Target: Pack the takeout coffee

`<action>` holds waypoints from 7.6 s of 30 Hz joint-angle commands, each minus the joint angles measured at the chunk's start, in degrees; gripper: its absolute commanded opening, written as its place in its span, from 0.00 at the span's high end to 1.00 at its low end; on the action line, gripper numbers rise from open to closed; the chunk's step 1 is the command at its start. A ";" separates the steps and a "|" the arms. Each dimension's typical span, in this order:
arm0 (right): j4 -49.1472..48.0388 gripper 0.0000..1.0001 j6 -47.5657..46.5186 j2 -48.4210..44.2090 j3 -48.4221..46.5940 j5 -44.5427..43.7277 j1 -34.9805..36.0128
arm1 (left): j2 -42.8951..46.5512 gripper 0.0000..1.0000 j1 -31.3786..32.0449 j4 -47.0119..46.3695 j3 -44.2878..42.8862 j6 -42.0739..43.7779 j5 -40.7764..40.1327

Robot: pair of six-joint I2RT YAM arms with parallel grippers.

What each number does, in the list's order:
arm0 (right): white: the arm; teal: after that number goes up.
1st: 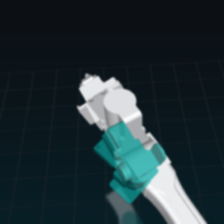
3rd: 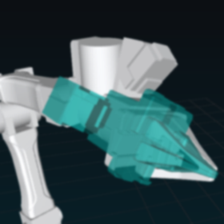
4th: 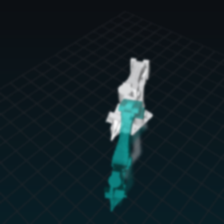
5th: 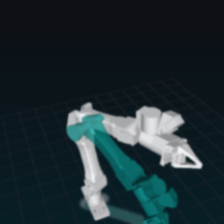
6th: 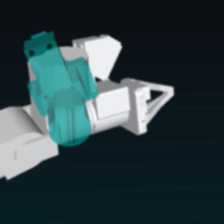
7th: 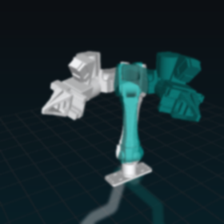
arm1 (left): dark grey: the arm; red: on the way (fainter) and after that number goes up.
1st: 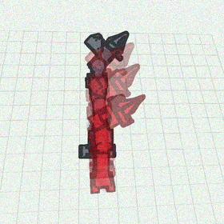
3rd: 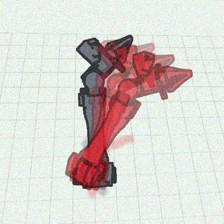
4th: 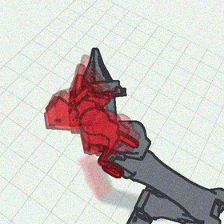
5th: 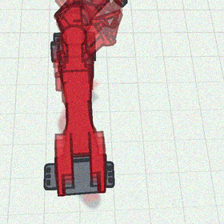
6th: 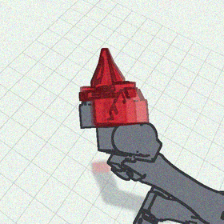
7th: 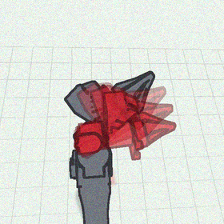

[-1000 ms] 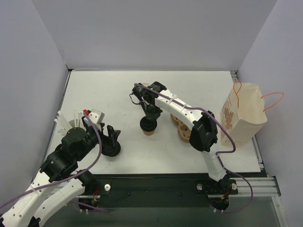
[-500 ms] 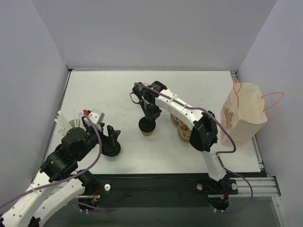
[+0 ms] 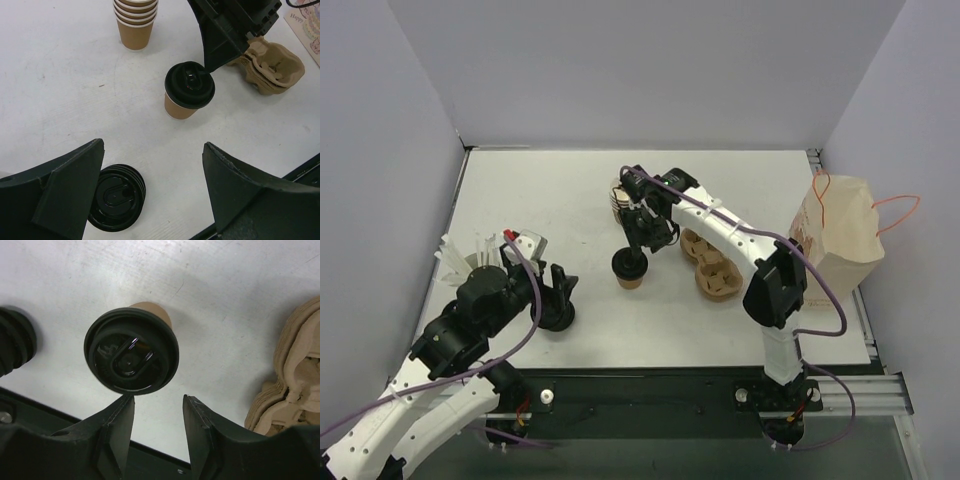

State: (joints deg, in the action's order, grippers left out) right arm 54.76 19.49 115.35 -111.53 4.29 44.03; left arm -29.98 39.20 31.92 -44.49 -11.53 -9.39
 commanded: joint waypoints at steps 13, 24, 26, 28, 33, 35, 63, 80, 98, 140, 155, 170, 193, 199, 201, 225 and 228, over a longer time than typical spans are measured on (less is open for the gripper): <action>-22.15 0.48 5.47 -11.99 22.31 15.56 -6.06 | -26.96 0.29 -1.58 -6.52 -7.72 -10.52 12.28; -27.78 0.47 6.27 -9.62 26.35 18.91 -6.68 | -35.32 0.38 -13.88 -22.16 -0.16 -20.29 29.86; -29.01 0.50 6.27 -9.62 28.19 18.56 -6.68 | -36.55 0.38 -14.24 -23.48 0.19 -20.11 30.48; -30.06 0.53 6.18 -9.79 29.60 18.56 -6.77 | -37.17 0.40 -14.50 -24.88 0.63 -20.20 31.27; -32.00 0.56 6.35 -10.58 33.38 17.68 -6.85 | -39.72 0.42 -14.77 -27.52 2.03 -21.69 30.75; -32.52 0.57 6.27 -10.67 33.91 17.77 -6.85 | -41.20 0.44 -14.94 -28.23 2.39 -22.48 30.13; -33.40 0.60 6.36 -11.90 37.43 16.10 -7.55 | -50.44 0.55 -14.86 -27.19 2.30 -22.75 21.62; -34.55 0.64 7.58 -12.69 42.88 11.61 -7.73 | -50.36 0.59 -14.33 -16.54 -3.75 -23.45 14.56; -37.71 0.65 13.47 -15.24 43.23 14.16 -7.03 | -51.49 0.34 -14.33 -35.26 -2.09 -22.31 34.53; -39.64 0.65 9.52 -21.22 44.82 21.72 -11.51 | -56.42 0.39 -13.27 -32.01 -1.92 -21.25 26.00; -41.75 0.71 10.92 -19.81 46.66 18.91 -12.21 | -56.77 0.39 -12.75 -32.10 -1.39 -21.43 25.56; -42.20 0.71 11.63 -22.80 46.84 19.79 -12.65 | -56.77 0.39 -12.75 -32.01 -1.39 -21.34 25.12; -41.49 0.72 11.89 -21.75 44.46 22.34 -12.65 | -56.95 0.39 -12.75 -32.01 -1.65 -21.34 25.12; -41.49 0.72 12.07 -20.87 43.41 23.04 -12.65 | -56.95 0.39 -12.74 -32.01 -1.65 -21.43 25.21; -41.49 0.72 12.15 -20.60 43.23 22.95 -12.65 | -56.95 0.39 -12.66 -32.01 -1.65 -21.34 25.12; -46.41 0.82 16.54 -18.32 55.61 14.08 -11.43 | -58.62 0.40 -12.66 -32.18 0.37 -22.66 23.36; -48.52 0.83 17.96 -17.71 58.44 12.85 -9.41 | -58.88 0.40 -12.66 -32.54 1.07 -22.92 23.01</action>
State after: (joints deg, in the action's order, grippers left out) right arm 2.11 36.95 94.13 -59.35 25.91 31.94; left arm -86.11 26.55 -3.75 -45.98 -35.70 19.20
